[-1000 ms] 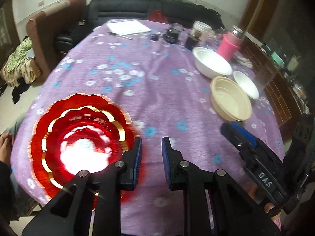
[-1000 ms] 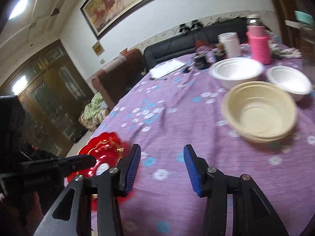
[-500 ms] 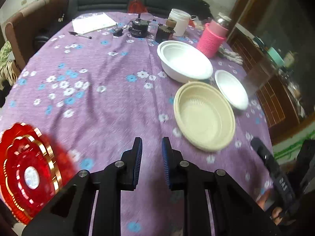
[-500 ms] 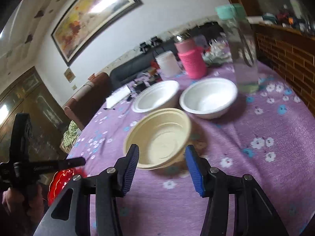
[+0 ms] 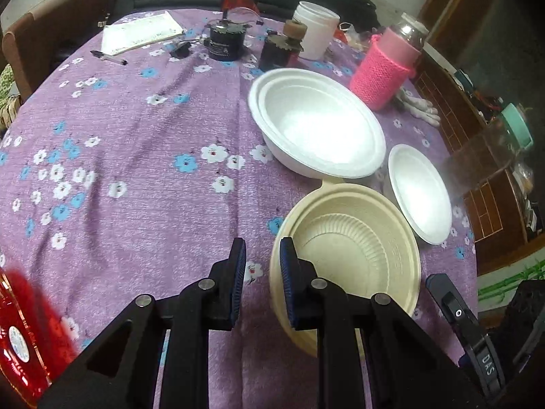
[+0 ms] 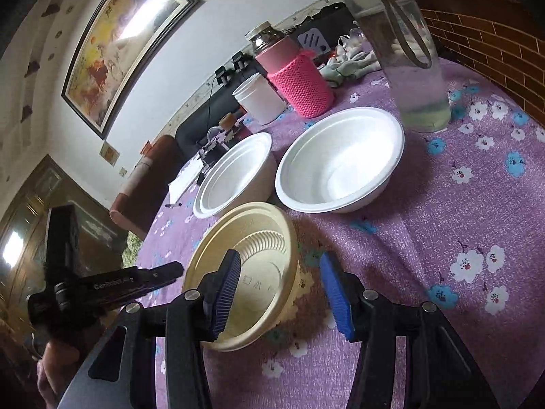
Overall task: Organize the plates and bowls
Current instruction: 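Grasp the rim of the beige plastic bowl with the right tool, then carry the beige bowl with the right tool onto the stacked red plates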
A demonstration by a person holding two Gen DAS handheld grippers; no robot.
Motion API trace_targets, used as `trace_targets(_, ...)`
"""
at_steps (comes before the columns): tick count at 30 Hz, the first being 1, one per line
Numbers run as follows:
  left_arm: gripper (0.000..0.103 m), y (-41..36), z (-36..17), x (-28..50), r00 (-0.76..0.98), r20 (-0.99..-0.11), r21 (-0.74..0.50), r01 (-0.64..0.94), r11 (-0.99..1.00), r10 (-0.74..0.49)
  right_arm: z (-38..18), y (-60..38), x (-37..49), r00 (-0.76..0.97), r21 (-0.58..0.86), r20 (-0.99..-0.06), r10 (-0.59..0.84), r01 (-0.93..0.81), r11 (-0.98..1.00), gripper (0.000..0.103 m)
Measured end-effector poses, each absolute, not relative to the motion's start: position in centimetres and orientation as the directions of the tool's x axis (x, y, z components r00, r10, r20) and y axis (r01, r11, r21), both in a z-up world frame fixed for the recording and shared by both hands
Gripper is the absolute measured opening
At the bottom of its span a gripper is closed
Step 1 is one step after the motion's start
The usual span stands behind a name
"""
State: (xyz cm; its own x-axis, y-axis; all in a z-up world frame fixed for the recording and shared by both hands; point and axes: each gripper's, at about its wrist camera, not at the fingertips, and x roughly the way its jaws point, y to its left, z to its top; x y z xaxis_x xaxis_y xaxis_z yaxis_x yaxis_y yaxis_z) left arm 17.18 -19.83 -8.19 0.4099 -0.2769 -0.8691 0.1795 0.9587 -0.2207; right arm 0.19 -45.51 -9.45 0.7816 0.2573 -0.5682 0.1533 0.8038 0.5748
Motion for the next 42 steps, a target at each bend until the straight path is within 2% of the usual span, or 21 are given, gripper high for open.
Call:
trace_targets(2, 0.031, -20.3, -8.5, 17.3, 0.403, -0.874, -0.217, 0.177, 0.960, -0.272, -9.8, -45.7, 0.3, 0.780, 0.584, -0.566, 0.267, 0.152, 0.797, 0.052)
trace_targets(6, 0.033, -20.2, -8.2, 17.4, 0.416, -0.855, -0.258, 0.179, 0.949, -0.311, -10.5, -45.6, 0.7, 0.765, 0.617, -0.562, 0.313, 0.136, 0.776, 0.052)
trace_targets(9, 0.050, -20.6, -8.4, 17.5, 0.412, -0.854, -0.260, 0.187, 0.947, -0.316, -10.6, -45.3, 0.8, 0.766, 0.619, -0.557, 0.322, 0.124, 0.776, 0.052)
trace_targets(20, 0.050, -21.8, -11.6, 18.1, 0.286, -0.895, -0.300, 0.181, 0.937, -0.342, -11.6, -44.6, 1.9, 0.728, 0.628, -0.584, 0.358, 0.125, 0.768, 0.052)
trace_targets(24, 0.050, -22.1, -11.7, 18.1, 0.300, -0.890, -0.301, 0.176, 0.937, -0.343, -11.8, -44.4, 2.0, 0.730, 0.610, -0.595, 0.335, 0.139, 0.780, 0.052)
trace_targets(27, 0.050, -22.1, -11.6, 18.1, 0.315, -0.885, -0.301, 0.172, 0.938, -0.342, -12.1, -44.3, 2.3, 0.720, 0.604, -0.609, 0.334, 0.147, 0.783, 0.042)
trace_targets(28, 0.050, -22.1, -11.6, 18.1, 0.323, -0.885, -0.293, 0.173, 0.940, -0.335, -12.3, -44.3, 2.5, 0.712, 0.604, -0.616, 0.338, 0.150, 0.783, 0.034)
trace_targets(29, 0.048, -22.0, -11.6, 18.1, 0.329, -0.885, -0.287, 0.172, 0.942, -0.329, -12.5, -44.3, 2.6, 0.705, 0.604, -0.620, 0.344, 0.150, 0.782, 0.030)
trace_targets(31, 0.030, -21.8, -11.8, 18.2, 0.328, -0.885, -0.288, 0.173, 0.942, -0.331, -12.8, -44.2, 2.9, 0.693, 0.607, -0.630, 0.351, 0.157, 0.779, 0.025)
trace_targets(35, 0.016, -21.7, -11.9, 18.2, 0.325, -0.882, -0.299, 0.176, 0.938, -0.342, -13.0, -44.6, 2.9, 0.701, 0.613, -0.625, 0.344, 0.169, 0.771, 0.017)
trace_targets(42, 0.010, -21.5, -11.1, 17.4, 0.339, -0.873, -0.299, 0.197, 0.934, -0.351, -13.2, -44.7, 2.8, 0.702, 0.617, -0.624, 0.344, 0.171, 0.768, 0.014)
